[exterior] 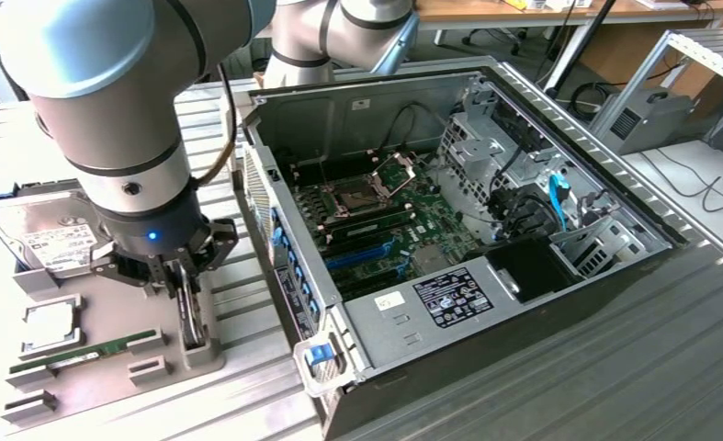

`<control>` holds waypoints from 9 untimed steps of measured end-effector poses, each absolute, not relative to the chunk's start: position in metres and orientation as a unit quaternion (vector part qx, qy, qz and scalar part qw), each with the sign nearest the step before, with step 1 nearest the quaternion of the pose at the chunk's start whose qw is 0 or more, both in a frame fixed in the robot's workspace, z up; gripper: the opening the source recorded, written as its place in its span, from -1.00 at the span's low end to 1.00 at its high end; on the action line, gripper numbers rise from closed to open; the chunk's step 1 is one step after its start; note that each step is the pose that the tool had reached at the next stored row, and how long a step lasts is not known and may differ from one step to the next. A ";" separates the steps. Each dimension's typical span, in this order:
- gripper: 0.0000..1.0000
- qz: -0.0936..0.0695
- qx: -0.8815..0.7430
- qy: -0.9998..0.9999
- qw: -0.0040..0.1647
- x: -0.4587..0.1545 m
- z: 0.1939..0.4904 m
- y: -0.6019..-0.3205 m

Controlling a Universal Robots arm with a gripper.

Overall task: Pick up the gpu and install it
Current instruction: 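Pick up the gpu and move the gpu toward the slot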

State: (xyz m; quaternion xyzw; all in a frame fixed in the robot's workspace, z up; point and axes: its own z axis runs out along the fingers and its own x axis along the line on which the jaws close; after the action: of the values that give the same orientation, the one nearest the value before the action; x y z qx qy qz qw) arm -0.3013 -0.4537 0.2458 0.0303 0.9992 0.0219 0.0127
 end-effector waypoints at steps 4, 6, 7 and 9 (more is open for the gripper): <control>-0.46 0.022 0.030 0.999 0.013 -0.301 0.254 -0.454; -0.46 0.022 0.030 0.999 0.013 -0.301 0.259 -0.454; -0.46 0.022 0.030 0.999 0.013 -0.301 0.261 -0.454; -0.46 0.022 0.030 0.999 0.013 -0.301 0.266 -0.454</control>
State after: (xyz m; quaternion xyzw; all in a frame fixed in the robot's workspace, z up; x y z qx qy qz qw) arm -0.3013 -0.4537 0.2660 0.0304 0.9992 0.0219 0.0127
